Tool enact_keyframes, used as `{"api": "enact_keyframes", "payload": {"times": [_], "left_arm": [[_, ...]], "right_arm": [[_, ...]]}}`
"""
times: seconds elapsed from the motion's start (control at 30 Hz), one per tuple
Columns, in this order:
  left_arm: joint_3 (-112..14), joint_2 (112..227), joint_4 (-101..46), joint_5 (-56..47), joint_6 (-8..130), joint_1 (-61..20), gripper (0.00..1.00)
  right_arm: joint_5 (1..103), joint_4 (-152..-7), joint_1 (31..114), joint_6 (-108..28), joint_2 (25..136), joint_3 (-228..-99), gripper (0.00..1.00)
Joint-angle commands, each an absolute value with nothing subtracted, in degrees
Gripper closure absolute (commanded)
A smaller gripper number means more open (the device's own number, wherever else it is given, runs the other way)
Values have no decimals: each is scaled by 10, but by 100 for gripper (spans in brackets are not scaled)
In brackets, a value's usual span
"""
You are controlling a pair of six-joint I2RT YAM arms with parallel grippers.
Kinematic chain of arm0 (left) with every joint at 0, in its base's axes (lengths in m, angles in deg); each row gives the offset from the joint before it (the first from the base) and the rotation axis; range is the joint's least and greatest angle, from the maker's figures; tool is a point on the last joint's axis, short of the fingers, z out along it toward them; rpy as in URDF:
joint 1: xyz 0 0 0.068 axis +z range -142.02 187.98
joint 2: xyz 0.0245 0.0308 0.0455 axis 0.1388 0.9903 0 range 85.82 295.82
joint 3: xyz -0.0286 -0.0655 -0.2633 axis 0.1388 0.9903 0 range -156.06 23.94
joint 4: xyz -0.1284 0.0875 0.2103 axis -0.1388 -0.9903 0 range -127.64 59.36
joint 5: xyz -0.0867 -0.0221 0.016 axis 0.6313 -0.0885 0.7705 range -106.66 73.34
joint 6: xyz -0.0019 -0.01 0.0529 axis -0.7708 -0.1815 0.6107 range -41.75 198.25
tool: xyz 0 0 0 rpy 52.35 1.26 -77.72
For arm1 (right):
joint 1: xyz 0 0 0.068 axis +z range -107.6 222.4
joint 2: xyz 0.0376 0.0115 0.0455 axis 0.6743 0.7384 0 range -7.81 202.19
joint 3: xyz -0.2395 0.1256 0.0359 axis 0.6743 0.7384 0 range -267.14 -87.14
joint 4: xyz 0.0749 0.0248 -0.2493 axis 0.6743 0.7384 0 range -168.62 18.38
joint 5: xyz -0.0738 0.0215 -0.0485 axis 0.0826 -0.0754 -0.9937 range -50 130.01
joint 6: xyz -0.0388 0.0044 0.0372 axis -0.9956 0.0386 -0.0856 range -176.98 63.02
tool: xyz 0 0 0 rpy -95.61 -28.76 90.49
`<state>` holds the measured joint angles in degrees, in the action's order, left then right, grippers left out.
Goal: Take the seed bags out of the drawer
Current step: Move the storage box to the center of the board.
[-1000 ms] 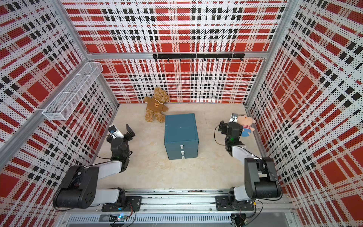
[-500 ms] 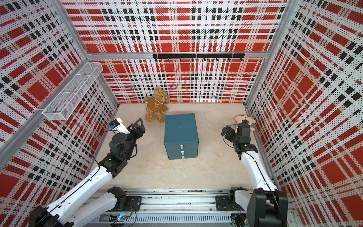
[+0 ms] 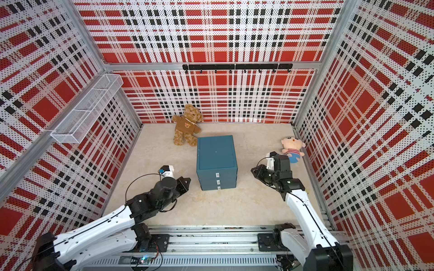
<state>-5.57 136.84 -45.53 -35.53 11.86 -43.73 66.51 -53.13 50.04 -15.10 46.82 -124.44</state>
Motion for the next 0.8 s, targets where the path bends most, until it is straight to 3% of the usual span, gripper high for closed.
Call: {"api": "enact_keyframes", "payload": {"times": [0.0,0.27,0.77], "left_arm": [[-46,1393,-404,-346,75,-466,100],[-19,1420,-305,-325,63,-466,100],[-29,1472,-236,-238,100,-392,100]], "right_arm": [[674,-536,538,-110,435,-1213,75],[685,-595,597,-61,412,-1174,71],[701,-646,631,-94,560,-1254,69]]}}
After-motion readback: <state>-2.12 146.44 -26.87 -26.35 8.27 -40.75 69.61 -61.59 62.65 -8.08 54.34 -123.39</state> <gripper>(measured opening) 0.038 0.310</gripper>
